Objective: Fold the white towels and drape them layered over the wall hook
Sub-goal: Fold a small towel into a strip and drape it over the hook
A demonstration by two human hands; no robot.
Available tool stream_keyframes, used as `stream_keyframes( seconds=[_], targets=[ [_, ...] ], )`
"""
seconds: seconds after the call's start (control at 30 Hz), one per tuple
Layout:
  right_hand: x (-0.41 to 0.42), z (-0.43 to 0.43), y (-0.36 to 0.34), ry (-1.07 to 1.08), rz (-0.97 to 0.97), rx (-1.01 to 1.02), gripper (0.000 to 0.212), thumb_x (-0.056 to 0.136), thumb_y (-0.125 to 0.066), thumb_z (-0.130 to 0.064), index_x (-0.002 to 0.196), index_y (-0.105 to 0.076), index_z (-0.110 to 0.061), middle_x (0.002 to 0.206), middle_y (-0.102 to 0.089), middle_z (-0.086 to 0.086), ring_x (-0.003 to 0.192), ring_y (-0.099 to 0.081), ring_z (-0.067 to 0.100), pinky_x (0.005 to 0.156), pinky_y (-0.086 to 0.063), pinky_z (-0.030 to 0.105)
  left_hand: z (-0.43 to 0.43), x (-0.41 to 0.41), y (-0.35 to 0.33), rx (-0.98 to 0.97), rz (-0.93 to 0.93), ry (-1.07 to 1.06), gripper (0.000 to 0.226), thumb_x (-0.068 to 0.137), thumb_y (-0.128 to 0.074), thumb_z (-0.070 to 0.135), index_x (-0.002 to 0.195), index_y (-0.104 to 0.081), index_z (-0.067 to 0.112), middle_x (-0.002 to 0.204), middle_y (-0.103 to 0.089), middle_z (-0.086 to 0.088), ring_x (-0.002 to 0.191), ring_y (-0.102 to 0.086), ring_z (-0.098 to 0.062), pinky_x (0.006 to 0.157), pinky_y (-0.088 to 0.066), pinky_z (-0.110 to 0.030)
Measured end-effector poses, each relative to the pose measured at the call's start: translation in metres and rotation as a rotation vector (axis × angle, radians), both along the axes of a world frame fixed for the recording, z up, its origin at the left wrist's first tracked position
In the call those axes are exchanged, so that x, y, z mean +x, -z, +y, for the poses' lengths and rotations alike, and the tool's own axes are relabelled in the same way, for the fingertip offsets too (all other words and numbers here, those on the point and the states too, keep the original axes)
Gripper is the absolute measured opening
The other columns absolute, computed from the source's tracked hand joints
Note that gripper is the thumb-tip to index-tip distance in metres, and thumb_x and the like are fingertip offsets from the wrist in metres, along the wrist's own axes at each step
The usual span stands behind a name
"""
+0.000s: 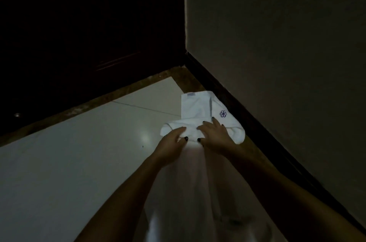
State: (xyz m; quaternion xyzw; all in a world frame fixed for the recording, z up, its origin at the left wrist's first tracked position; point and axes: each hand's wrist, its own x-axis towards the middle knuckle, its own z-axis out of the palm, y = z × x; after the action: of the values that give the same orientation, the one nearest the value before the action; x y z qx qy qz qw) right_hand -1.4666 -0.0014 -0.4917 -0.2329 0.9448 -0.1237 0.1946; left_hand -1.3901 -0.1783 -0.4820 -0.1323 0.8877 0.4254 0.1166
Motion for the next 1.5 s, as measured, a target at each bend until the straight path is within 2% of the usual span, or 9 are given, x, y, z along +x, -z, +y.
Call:
stream_keyframes(
  seconds=[0.17, 0.33, 0.47, 0.6, 0.7, 0.87, 1.03, 1.17, 1.5],
  targets=[
    [0.013, 0.01, -0.02, 0.034, 0.111, -0.165, 0.025, 0.095, -0.059, -0.026, 0.103, -0.065, -0.003, 0.108, -0.062, 0.017, 0.114, -0.052, 0.032, 0.091, -0.036, 0.036, 0.004, 0.013, -0.011, -0.082, 0.089, 0.087, 0.041, 0.092, -0.065, 0.022, 0.131, -0.059, 0.01, 0.134, -0.059, -0.008, 0.121, -0.054, -0.02, 0.093, -0.031, -0.013],
    [0.03, 0.028, -0.118, -0.003, 0.06, -0.194, 0.011, 0.098, -0.054, -0.027, 0.098, -0.06, -0.017, 0.101, -0.063, 0.011, 0.097, -0.055, 0.027, 0.083, -0.042, 0.036, 0.014, 0.024, -0.103, -0.152, 0.213, 0.209, 0.018, 0.089, -0.064, 0.008, 0.101, -0.071, -0.004, 0.101, -0.067, -0.02, 0.094, -0.061, -0.031, 0.082, -0.045, -0.037],
    [0.04, 0.02, -0.245, -0.047, -0.066, -0.342, 0.025, 0.099, -0.053, -0.028, 0.075, -0.046, -0.032, 0.075, -0.056, -0.006, 0.069, -0.053, 0.009, 0.066, -0.039, 0.029, 0.002, 0.033, -0.221, -0.154, 0.227, 0.135, 0.017, 0.089, -0.059, 0.022, 0.09, -0.069, 0.008, 0.087, -0.056, 0.0, 0.08, -0.052, -0.014, 0.072, -0.043, -0.029],
    [0.04, 0.016, -0.372, -0.043, -0.089, -0.344, 0.034, 0.094, -0.06, -0.039, 0.076, -0.06, -0.011, 0.066, -0.054, -0.005, 0.056, -0.049, 0.003, 0.054, -0.035, 0.019, -0.029, 0.037, -0.356, -0.162, 0.199, 0.074, 0.012, 0.091, -0.062, 0.018, 0.081, -0.063, 0.023, 0.083, -0.058, 0.007, 0.076, -0.057, -0.012, 0.07, -0.045, -0.026],
    [0.038, 0.015, -0.479, -0.02, -0.101, -0.387, 0.024, 0.092, -0.065, -0.029, 0.074, -0.063, -0.014, 0.068, -0.058, -0.008, 0.059, -0.052, 0.001, 0.053, -0.035, 0.022, -0.043, 0.052, -0.47, -0.105, 0.202, 0.052, 0.021, 0.094, -0.06, 0.014, 0.075, -0.057, 0.023, 0.066, -0.064, 0.003, 0.064, -0.064, -0.015, 0.066, -0.051, -0.034],
    [0.054, 0.022, -0.659, -0.033, -0.081, -0.474, 0.016, 0.088, -0.065, -0.016, 0.092, -0.073, -0.003, 0.086, -0.071, 0.008, 0.078, -0.065, 0.019, 0.067, -0.049, 0.031, -0.052, 0.086, -0.656, -0.169, 0.298, 0.031, 0.01, 0.091, -0.062, 0.011, 0.082, -0.061, 0.015, 0.088, -0.062, -0.003, 0.084, -0.059, -0.018, 0.074, -0.044, -0.025],
    [0.102, 0.037, -0.819, 0.0, -0.162, -0.692, 0.027, 0.092, -0.065, -0.014, 0.072, -0.062, 0.004, 0.065, -0.054, 0.006, 0.06, -0.049, 0.011, 0.059, -0.036, 0.028, -0.039, 0.145, -0.825, -0.206, 0.371, -0.043, 0.015, 0.09, -0.062, 0.007, 0.08, -0.06, 0.019, 0.092, -0.062, -0.006, 0.087, -0.059, -0.02, 0.078, -0.046, -0.032],
    [0.147, 0.047, -0.929, -0.023, -0.197, -0.865, 0.031, 0.097, -0.058, -0.013, 0.094, -0.061, 0.017, 0.08, -0.057, 0.016, 0.075, -0.053, 0.021, 0.07, -0.04, 0.031, -0.015, 0.202, -0.947, -0.198, 0.456, -0.147, 0.015, 0.082, -0.073, 0.011, 0.075, -0.06, 0.007, 0.081, -0.056, 0.002, 0.073, -0.053, -0.011, 0.068, -0.042, -0.025],
    [0.298, 0.022, -1.079, -0.195, -0.428, -1.1, 0.015, 0.097, -0.057, -0.011, 0.088, -0.067, -0.005, 0.078, -0.064, -0.001, 0.078, -0.06, 0.013, 0.073, -0.046, 0.028, 0.037, 0.387, -1.123, -0.062, 0.68, -0.321, 0.047, 0.079, -0.077, 0.007, 0.057, -0.037, 0.015, 0.092, -0.056, 0.005, 0.08, -0.051, -0.001, 0.073, -0.037, -0.01]
  ],
)
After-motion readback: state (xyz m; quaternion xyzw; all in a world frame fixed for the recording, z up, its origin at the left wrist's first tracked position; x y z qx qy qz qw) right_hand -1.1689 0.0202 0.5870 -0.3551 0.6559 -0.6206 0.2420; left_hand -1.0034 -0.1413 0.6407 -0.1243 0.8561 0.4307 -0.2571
